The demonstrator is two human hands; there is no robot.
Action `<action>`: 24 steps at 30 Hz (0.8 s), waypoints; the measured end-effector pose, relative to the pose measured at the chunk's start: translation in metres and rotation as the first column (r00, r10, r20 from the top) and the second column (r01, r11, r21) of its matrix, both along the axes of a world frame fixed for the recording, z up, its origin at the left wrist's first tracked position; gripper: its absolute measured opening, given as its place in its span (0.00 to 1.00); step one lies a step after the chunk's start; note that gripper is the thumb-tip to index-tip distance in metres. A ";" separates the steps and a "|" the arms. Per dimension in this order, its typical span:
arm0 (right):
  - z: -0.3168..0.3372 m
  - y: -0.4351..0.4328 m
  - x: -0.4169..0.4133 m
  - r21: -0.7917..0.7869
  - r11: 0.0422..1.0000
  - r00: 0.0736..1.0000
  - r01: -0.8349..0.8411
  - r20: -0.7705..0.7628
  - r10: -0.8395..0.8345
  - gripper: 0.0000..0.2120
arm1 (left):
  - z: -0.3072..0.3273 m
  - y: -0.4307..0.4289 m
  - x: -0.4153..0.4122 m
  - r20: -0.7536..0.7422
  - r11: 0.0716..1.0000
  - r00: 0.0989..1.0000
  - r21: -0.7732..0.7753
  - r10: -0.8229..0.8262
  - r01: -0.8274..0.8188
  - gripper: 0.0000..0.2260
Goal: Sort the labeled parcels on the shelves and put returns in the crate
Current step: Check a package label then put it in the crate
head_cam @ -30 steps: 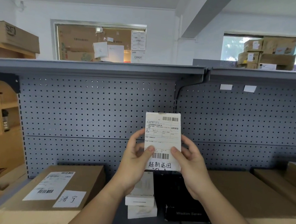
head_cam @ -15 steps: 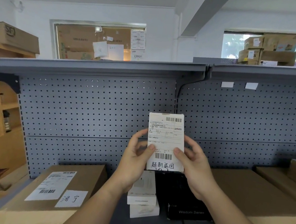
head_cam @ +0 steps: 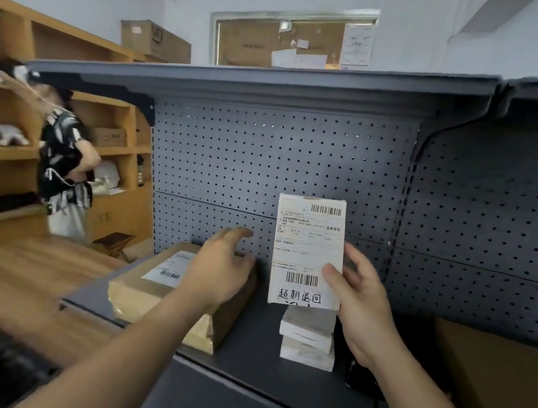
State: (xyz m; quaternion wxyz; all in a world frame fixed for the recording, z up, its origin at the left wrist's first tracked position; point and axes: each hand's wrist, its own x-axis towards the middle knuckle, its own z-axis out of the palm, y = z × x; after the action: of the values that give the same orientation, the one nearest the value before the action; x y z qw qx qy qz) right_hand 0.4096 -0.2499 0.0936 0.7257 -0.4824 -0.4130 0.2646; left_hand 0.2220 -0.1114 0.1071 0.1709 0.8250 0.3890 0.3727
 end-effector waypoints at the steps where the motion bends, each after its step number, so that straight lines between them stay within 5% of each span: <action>1: -0.002 0.008 -0.010 -0.007 0.999 0.999 -0.047 -0.001 0.047 0.23 | -0.002 0.001 -0.016 -0.047 0.998 0.997 0.010 0.064 -0.063 0.22; 13: -0.033 0.095 -0.200 -0.076 0.784 0.788 -0.616 -0.039 0.615 0.20 | -0.028 -0.026 -0.265 -0.247 0.748 0.731 -0.036 0.636 -0.663 0.21; 24: -0.057 0.166 -0.412 -0.147 0.553 0.561 -0.820 -0.018 0.828 0.22 | -0.052 -0.023 -0.478 -0.207 0.549 0.548 -0.060 0.810 -0.834 0.20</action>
State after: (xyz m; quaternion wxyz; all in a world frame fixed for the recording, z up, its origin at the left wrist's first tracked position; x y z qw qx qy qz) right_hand -0.0024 -0.0836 0.0366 0.4710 -0.2889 -0.5903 0.5885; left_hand -0.2565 -0.1339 0.0548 0.0075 0.5566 0.7693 0.3136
